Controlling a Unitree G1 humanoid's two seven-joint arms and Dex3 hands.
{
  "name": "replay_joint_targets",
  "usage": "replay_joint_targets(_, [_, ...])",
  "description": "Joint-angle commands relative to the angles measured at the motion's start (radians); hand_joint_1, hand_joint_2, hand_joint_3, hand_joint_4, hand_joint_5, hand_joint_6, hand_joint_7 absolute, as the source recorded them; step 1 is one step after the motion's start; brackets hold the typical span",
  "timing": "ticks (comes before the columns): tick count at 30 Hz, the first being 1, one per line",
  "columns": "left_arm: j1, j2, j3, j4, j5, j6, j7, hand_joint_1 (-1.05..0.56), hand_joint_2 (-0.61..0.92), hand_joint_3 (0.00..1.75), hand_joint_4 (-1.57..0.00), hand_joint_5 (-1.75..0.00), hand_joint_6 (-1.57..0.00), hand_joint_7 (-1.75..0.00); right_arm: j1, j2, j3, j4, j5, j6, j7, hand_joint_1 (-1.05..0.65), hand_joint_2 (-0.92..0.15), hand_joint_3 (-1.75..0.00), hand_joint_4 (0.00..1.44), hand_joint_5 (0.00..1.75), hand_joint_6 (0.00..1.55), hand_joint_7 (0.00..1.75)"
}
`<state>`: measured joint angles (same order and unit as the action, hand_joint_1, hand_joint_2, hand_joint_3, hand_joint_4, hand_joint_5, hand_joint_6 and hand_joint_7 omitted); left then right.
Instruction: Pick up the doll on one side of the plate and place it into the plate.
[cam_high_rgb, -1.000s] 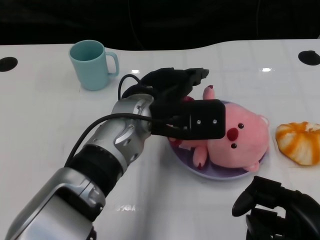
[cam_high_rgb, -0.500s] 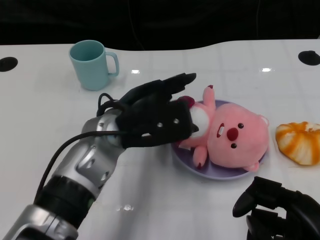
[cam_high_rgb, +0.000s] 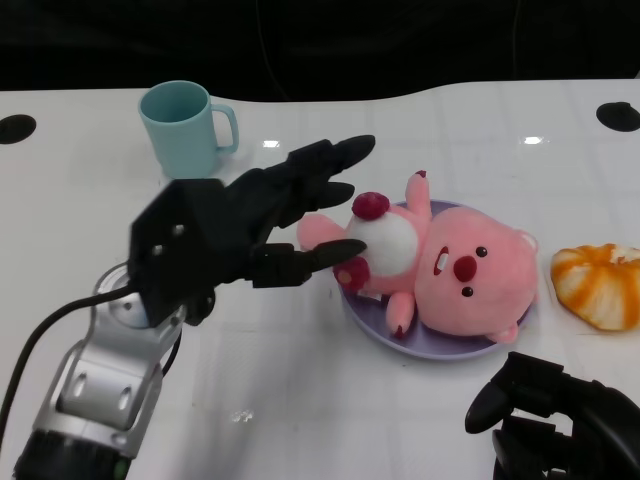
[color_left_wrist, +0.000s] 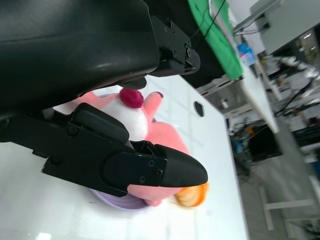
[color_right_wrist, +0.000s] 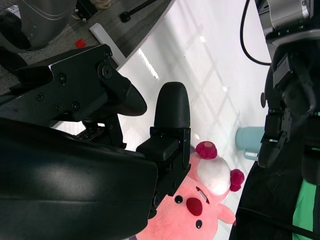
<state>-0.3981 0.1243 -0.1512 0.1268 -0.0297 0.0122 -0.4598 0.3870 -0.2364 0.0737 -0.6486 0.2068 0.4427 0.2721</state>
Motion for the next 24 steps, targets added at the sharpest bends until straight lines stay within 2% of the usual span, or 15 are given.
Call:
replay_joint_targets(1, [0.059,-0.004,0.043,-0.039,-0.071,-0.024,-0.008,-0.65,0.92,0.33,-0.14,-0.84,-0.37,-0.16,-0.001,-0.01,-0.011,-0.011,0.002,0.004,-0.003,-0.09,-0.68,-1.12,0.68,1.75,0.52,1.53])
replay_joint_targets(3, [0.098,-0.018,0.067,-0.073,-0.125,-0.006,-0.006,-0.62,0.92,0.33,-0.2,-0.88,-0.42,-0.19,-0.001,-0.01,-0.01,-0.012,0.001,0.004,-0.003,-0.08,-0.68,-1.12,0.68,1.75,0.52,1.53])
replay_joint_targets(5, [0.149,-0.04,0.095,-0.138,-0.2,0.055,0.009,-0.55,0.92,0.3,-0.36,-0.93,-0.57,-0.25,-0.002,-0.01,-0.01,-0.011,0.004,0.007,-0.002,-0.08,-0.68,-1.12,0.68,1.75,0.52,1.53])
replay_joint_targets(9, [0.23,-0.065,0.133,-0.265,-0.303,0.177,0.049,-0.44,0.9,0.35,-0.56,-0.99,-0.74,-0.33,-0.006,-0.009,-0.01,-0.011,0.004,0.012,-0.004,-0.07,-0.68,-1.12,0.67,1.75,0.51,1.53])
replay_joint_targets(10, [0.246,-0.067,0.138,-0.288,-0.32,0.197,0.055,-0.41,0.83,0.48,-0.59,-1.01,-0.75,-0.38,-0.006,-0.009,-0.009,-0.01,0.003,0.012,-0.004,-0.07,-0.68,-1.12,0.67,1.75,0.51,1.53])
replay_joint_targets(12, [0.282,-0.076,0.152,-0.339,-0.363,0.242,0.074,-0.33,0.57,0.97,-0.68,-1.07,-0.78,-0.58,-0.008,-0.007,-0.008,-0.008,0.004,0.008,-0.004,-0.07,-0.68,-1.12,0.67,1.75,0.51,1.53])
replay_joint_targets(14, [0.327,-0.091,0.165,-0.398,-0.401,0.291,0.11,-0.25,0.41,1.29,-0.77,-1.12,-0.81,-0.75,-0.01,-0.005,-0.008,-0.003,0.006,0.005,-0.002,-0.06,-0.69,-1.12,0.67,1.75,0.5,1.54])
replay_joint_targets(15, [0.348,-0.099,0.171,-0.425,-0.418,0.313,0.129,-0.22,0.37,1.38,-0.8,-1.13,-0.81,-0.81,-0.011,-0.004,-0.008,-0.002,0.007,0.007,-0.002,-0.06,-0.69,-1.12,0.67,1.75,0.5,1.54])
replay_joint_targets(17, [0.39,-0.112,0.183,-0.48,-0.456,0.36,0.167,-0.16,0.31,1.52,-0.82,-1.27,-0.8,-1.01,-0.013,-0.003,-0.009,0.0,0.007,0.008,-0.003,-0.06,-0.69,-1.12,0.67,1.75,0.5,1.54])
replay_joint_targets(19, [0.417,-0.113,0.191,-0.523,-0.482,0.404,0.197,-0.12,0.33,1.57,-0.83,-1.37,-0.81,-1.13,-0.014,-0.004,-0.009,0.003,0.005,0.005,-0.004,-0.06,-0.69,-1.13,0.67,1.75,0.5,1.55])
replay_joint_targets(24, [0.478,-0.102,0.221,-0.628,-0.537,0.542,0.298,-0.11,0.43,1.55,-0.92,-1.57,-0.84,-1.43,-0.018,-0.005,-0.008,0.004,0.006,0.008,-0.002,-0.06,-0.69,-1.13,0.67,1.75,0.5,1.55])
